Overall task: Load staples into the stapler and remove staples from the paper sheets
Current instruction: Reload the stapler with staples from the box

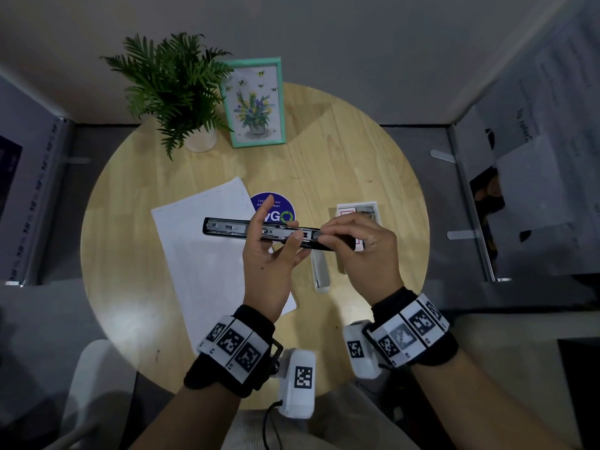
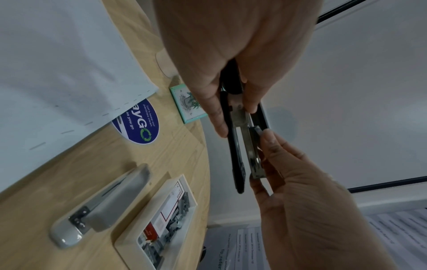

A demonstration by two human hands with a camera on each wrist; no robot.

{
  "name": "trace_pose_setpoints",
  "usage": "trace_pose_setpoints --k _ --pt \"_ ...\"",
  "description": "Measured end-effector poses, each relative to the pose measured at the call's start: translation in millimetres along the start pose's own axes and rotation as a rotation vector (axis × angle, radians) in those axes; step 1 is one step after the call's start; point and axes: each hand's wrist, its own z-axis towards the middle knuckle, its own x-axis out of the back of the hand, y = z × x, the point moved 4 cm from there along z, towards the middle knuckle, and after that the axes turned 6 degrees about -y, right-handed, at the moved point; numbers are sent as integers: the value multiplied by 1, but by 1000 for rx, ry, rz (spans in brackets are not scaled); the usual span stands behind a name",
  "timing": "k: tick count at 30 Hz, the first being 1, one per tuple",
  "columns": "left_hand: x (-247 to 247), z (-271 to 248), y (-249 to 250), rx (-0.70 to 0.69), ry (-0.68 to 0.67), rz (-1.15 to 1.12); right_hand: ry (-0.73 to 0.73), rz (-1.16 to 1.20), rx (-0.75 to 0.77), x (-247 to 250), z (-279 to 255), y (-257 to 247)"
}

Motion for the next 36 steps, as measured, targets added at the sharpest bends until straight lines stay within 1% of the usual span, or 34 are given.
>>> trace_pose_setpoints --k 4,9,15,19,21,25,28,30,32,34,36 --pt "1 -2 1 -1 -7 -13 12 27 29 1 -1 -7" --pt "-1 -4 2 -1 -3 -28 19 -18 77 0 -5 -8" --pt "-1 -6 1 -5 0 -20 5 -162 172 -2 -9 -3" --pt "2 -8 0 -9 -2 -12 -30 -286 240 -5 -10 0" --pt "4 -9 0 -15 -2 -11 -42 -339 246 -6 -11 3" --pt "8 -9 -2 -26 -3 -26 -70 -350 192 -2 -14 9" --pt "13 -8 -2 -37 14 -32 -48 -352 153 5 -17 13" --pt "15 -8 -1 -47 24 -29 -36 -305 92 12 -18 16" --pt "17 -9 -1 -51 22 -38 -9 -168 -4 20 -20 17" --pt "16 -9 1 -61 10 -53 72 5 -104 27 -19 17" --pt "15 -9 2 -66 -3 -61 131 244 -289 29 -18 22"
